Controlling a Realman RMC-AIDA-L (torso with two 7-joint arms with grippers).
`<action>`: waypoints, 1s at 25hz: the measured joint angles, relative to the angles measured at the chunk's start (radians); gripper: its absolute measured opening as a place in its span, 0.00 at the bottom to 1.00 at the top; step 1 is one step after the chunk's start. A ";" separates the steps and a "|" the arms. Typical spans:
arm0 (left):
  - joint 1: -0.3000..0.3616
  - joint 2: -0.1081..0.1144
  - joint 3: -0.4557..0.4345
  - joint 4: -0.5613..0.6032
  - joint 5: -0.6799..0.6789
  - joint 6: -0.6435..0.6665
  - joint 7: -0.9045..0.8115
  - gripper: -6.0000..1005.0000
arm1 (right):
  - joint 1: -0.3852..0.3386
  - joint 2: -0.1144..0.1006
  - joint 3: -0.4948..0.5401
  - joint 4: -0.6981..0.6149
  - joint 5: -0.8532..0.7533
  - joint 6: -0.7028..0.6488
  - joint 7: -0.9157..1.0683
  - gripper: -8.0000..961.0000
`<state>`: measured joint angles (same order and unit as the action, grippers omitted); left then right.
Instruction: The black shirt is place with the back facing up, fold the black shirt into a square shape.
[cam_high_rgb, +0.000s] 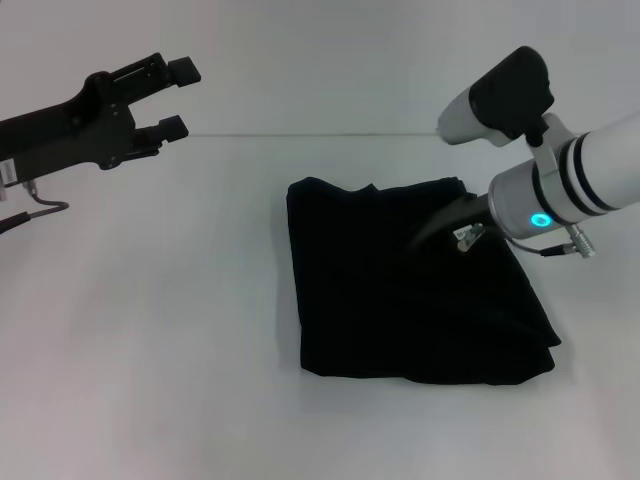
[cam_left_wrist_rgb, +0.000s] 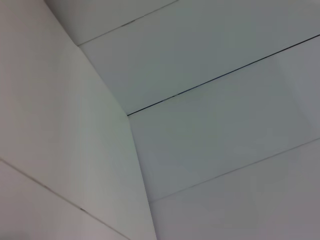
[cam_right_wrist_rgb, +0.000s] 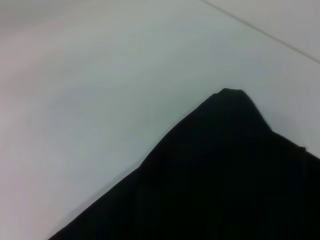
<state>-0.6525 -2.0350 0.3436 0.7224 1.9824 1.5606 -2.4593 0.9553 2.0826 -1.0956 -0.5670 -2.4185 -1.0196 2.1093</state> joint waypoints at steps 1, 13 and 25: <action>0.000 0.000 0.000 0.000 0.000 0.000 0.000 0.93 | 0.001 0.002 -0.005 0.004 0.000 0.001 0.000 0.79; 0.002 -0.002 0.000 -0.031 -0.026 -0.015 0.025 0.93 | 0.013 0.000 -0.030 0.018 -0.001 -0.008 0.061 0.72; -0.002 -0.002 0.000 -0.031 -0.028 -0.023 0.025 0.93 | 0.018 0.002 -0.029 0.011 -0.001 -0.022 0.070 0.28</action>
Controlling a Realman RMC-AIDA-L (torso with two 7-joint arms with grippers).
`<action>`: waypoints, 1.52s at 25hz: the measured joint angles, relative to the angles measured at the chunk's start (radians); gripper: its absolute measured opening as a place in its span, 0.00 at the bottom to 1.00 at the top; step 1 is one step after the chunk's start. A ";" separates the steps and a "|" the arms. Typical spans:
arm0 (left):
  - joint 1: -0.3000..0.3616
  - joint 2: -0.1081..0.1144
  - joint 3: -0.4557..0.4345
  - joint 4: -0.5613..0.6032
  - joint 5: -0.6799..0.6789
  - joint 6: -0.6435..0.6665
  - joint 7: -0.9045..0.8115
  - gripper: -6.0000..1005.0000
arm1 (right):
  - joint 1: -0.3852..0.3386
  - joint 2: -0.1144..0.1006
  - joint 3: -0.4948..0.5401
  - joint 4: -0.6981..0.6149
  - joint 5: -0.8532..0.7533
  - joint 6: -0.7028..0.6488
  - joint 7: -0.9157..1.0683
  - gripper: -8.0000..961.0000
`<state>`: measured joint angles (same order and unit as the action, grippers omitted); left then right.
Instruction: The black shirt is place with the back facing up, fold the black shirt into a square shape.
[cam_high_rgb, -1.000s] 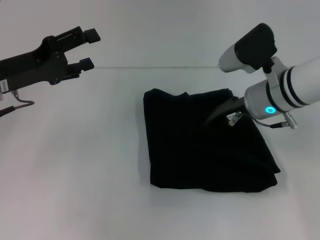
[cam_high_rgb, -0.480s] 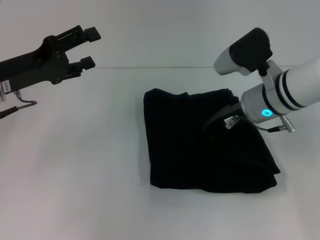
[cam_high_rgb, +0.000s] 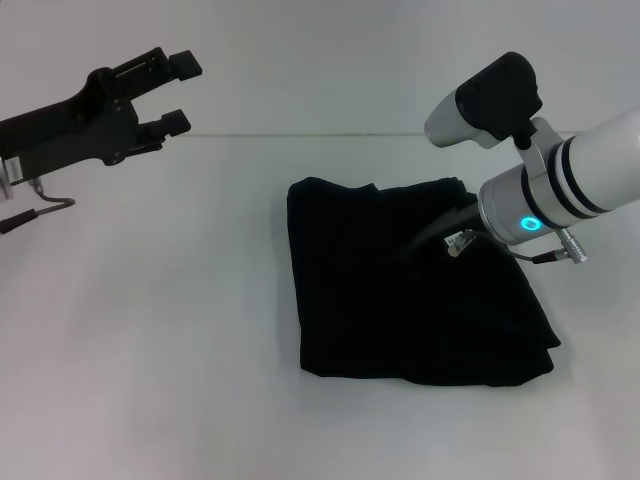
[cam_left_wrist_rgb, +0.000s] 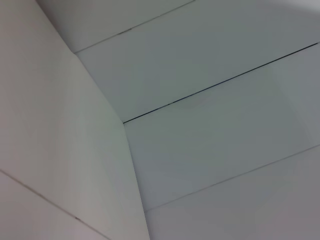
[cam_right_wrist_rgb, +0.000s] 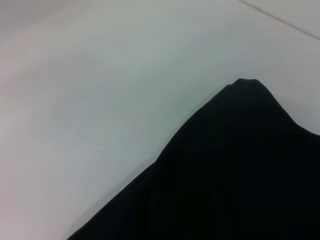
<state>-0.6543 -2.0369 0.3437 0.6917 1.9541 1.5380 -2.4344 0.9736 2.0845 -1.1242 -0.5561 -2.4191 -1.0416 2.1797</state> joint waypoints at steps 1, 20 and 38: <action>0.000 0.000 0.000 0.000 -0.001 -0.001 0.000 0.93 | 0.000 0.000 0.001 0.000 0.000 -0.001 0.000 0.24; 0.001 0.002 0.000 0.000 -0.003 -0.008 0.000 0.93 | -0.003 -0.006 0.007 -0.031 0.001 -0.038 0.036 0.05; 0.005 0.000 0.000 0.000 -0.039 0.002 0.000 0.93 | -0.199 -0.047 0.113 -0.355 -0.082 -0.046 0.256 0.03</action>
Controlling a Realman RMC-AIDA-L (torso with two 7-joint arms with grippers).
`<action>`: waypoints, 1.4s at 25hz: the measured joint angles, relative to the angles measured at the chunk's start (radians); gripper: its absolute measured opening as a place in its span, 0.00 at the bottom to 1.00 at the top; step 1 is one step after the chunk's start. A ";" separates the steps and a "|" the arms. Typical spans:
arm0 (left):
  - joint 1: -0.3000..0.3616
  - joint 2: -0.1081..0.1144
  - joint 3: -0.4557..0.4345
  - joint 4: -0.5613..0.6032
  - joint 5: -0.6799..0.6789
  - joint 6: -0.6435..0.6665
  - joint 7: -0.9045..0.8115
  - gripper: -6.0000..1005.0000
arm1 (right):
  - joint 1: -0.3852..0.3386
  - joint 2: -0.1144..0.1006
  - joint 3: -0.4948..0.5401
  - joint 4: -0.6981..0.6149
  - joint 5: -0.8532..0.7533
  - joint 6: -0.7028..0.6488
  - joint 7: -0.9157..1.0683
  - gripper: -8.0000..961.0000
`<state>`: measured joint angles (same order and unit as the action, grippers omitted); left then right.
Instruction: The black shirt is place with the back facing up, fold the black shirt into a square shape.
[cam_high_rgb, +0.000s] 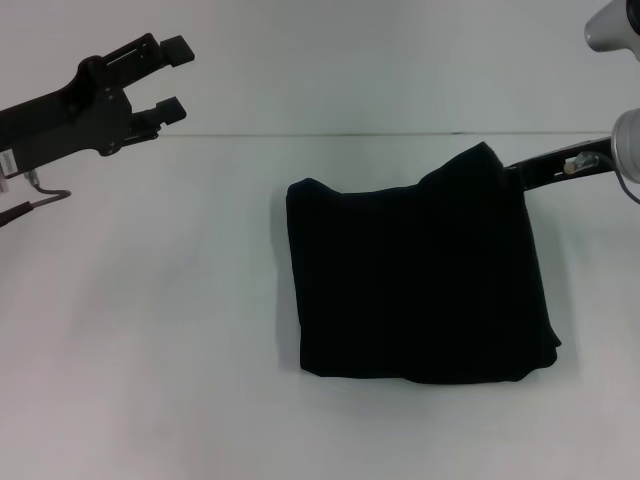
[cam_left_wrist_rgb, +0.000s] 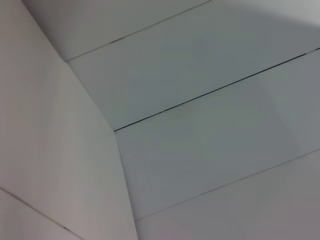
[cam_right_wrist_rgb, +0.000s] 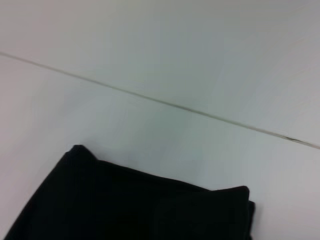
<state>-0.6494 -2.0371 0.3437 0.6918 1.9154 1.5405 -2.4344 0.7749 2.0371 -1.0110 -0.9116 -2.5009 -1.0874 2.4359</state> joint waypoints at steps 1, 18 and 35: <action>0.000 0.000 0.000 0.000 0.000 0.000 0.000 0.93 | -0.002 0.003 0.002 0.002 -0.002 0.013 -0.002 0.03; 0.002 0.000 0.001 -0.021 -0.009 -0.010 0.011 0.93 | 0.075 0.014 -0.005 0.258 -0.047 0.338 0.000 0.03; 0.005 0.003 0.000 -0.037 -0.014 -0.019 0.028 0.92 | 0.129 0.005 0.016 0.353 -0.023 0.505 0.044 0.23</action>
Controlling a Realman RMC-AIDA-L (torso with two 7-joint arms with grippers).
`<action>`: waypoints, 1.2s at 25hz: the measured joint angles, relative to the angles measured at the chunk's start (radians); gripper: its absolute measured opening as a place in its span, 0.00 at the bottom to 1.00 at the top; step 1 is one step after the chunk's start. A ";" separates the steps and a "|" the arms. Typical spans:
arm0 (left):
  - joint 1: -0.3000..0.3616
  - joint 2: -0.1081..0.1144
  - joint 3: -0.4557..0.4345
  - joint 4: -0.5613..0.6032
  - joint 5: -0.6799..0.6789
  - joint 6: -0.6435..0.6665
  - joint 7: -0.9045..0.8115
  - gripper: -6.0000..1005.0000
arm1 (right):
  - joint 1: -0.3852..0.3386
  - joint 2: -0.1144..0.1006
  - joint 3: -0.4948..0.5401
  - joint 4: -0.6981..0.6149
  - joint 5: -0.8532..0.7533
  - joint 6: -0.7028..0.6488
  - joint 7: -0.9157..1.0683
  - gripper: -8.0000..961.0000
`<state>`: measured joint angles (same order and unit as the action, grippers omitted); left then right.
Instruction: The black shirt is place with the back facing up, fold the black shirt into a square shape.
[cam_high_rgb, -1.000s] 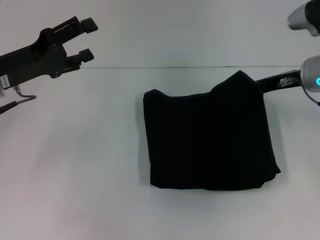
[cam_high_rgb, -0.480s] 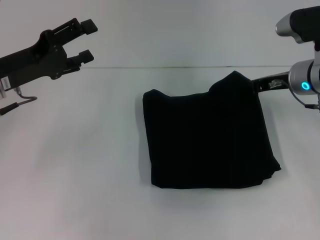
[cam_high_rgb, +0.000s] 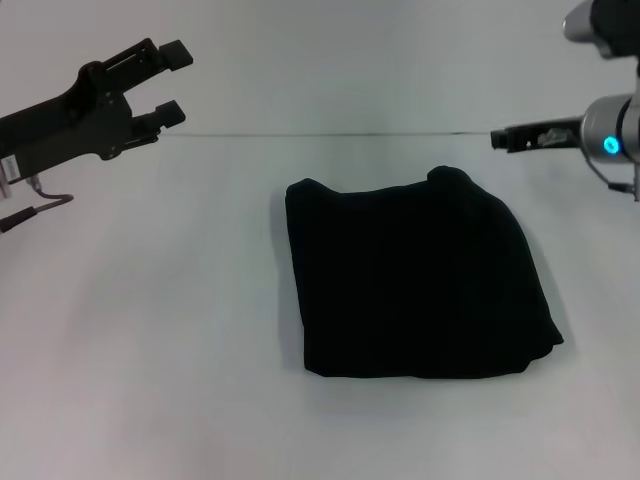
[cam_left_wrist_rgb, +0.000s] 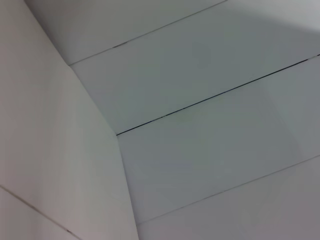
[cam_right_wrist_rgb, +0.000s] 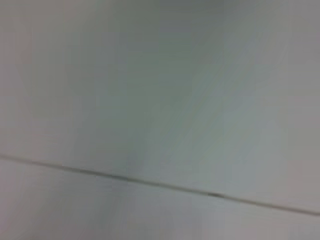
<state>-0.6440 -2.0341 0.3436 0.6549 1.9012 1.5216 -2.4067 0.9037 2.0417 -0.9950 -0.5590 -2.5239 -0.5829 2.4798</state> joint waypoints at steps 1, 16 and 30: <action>0.001 0.000 0.000 0.000 -0.004 0.002 0.000 0.92 | 0.000 -0.004 0.004 -0.014 0.003 -0.021 0.011 0.27; 0.003 -0.003 0.000 0.000 -0.009 0.002 0.002 0.91 | 0.042 -0.019 -0.008 -0.060 0.003 -0.457 0.100 0.62; -0.010 -0.003 0.000 -0.011 -0.012 -0.002 0.006 0.91 | 0.094 0.036 -0.085 0.053 -0.076 -0.206 0.138 0.60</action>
<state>-0.6535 -2.0371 0.3440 0.6442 1.8897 1.5198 -2.4008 0.9978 2.0776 -1.0802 -0.5057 -2.5997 -0.7893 2.6174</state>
